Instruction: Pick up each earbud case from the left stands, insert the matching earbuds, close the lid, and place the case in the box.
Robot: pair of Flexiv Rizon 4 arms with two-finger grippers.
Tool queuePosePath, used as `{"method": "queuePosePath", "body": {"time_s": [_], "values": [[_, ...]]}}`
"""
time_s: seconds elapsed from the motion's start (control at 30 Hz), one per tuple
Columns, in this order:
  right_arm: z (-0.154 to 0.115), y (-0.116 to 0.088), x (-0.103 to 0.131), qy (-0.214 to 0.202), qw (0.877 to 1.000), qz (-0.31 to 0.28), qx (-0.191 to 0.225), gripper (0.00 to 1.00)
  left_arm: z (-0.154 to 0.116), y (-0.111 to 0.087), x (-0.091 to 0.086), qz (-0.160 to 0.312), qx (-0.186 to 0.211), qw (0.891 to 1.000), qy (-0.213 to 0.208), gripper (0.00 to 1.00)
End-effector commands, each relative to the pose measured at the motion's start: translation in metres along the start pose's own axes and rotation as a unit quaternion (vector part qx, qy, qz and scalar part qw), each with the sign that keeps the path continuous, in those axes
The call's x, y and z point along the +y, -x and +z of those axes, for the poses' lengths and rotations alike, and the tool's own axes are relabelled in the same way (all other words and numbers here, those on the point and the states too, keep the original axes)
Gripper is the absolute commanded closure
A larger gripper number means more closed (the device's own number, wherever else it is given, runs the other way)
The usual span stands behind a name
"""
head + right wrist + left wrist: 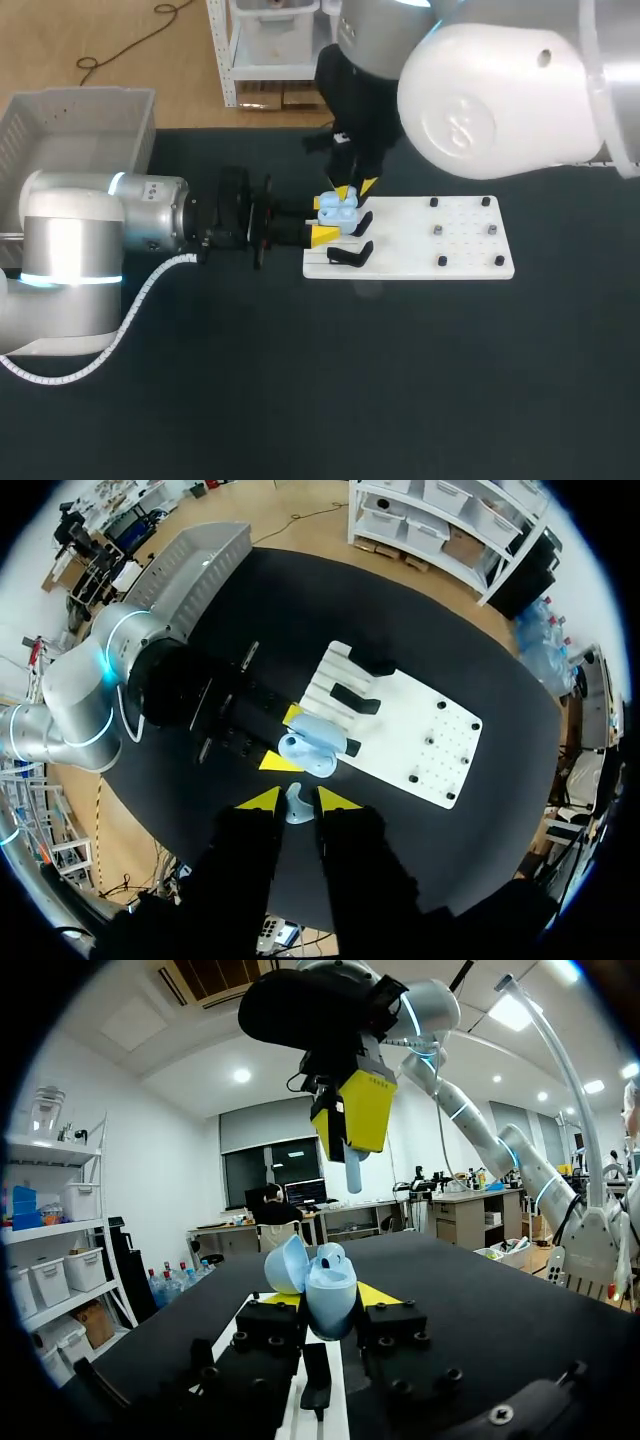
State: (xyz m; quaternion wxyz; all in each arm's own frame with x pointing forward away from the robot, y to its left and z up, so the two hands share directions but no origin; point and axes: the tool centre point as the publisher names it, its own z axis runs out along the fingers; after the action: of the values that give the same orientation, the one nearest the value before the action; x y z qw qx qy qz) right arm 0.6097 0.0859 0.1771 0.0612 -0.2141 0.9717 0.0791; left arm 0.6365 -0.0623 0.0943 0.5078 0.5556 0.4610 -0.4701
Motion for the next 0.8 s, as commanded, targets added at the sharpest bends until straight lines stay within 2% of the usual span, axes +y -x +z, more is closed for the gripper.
{"method": "queuePosePath", "body": {"time_s": [0.03,0.3,0.8], "values": [[0.0,0.002,0.001,-0.002,1.0,-0.012,-0.001,1.0,-0.001,0.0,0.0,0.0,0.0,1.0,0.0,1.0],[0.011,0.005,0.008,-0.012,0.999,-0.052,0.006,1.0,-0.001,0.0,0.0,0.0,0.0,1.0,0.0,1.0],[0.026,0.005,0.01,-0.025,0.996,-0.081,0.002,1.0,-0.001,0.0,0.0,0.0,0.0,1.0,0.0,1.0]]}}
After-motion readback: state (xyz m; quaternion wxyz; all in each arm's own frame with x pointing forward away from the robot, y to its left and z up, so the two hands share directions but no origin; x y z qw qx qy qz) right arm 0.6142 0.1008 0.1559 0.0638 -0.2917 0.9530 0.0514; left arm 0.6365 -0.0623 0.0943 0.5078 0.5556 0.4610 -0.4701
